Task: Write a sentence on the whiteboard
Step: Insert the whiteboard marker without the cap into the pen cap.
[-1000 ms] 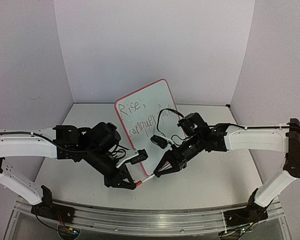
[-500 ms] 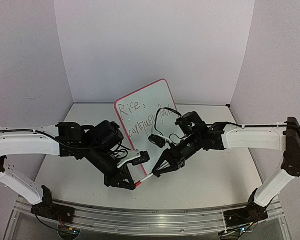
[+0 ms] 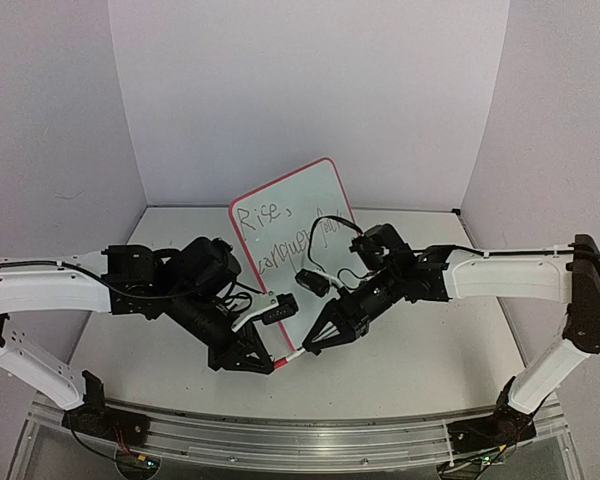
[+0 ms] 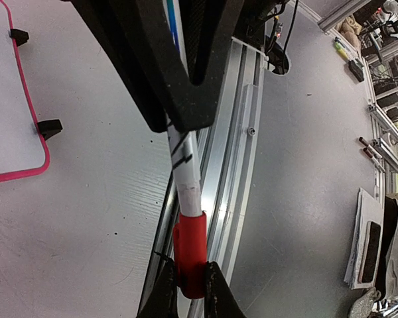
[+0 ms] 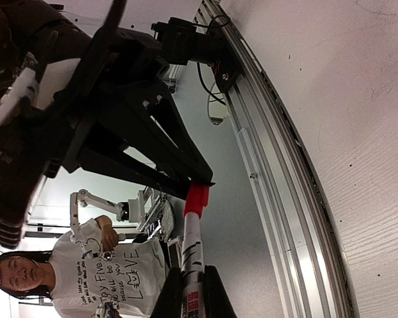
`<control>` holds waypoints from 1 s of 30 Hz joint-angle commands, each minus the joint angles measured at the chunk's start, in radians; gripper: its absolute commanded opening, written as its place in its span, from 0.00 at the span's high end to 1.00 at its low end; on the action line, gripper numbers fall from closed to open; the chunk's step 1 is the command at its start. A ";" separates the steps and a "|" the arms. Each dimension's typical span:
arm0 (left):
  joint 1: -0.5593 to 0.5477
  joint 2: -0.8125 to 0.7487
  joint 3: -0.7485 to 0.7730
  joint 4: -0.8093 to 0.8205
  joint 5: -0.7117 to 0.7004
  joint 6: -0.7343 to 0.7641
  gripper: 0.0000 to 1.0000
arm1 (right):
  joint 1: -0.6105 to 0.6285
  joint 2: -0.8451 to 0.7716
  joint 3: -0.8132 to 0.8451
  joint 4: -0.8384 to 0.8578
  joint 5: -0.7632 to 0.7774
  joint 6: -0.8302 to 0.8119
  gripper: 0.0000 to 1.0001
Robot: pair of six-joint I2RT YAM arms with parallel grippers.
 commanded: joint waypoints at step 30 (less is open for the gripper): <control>0.004 0.002 0.029 0.369 -0.136 -0.061 1.00 | 0.036 -0.015 0.010 0.016 -0.001 -0.010 1.00</control>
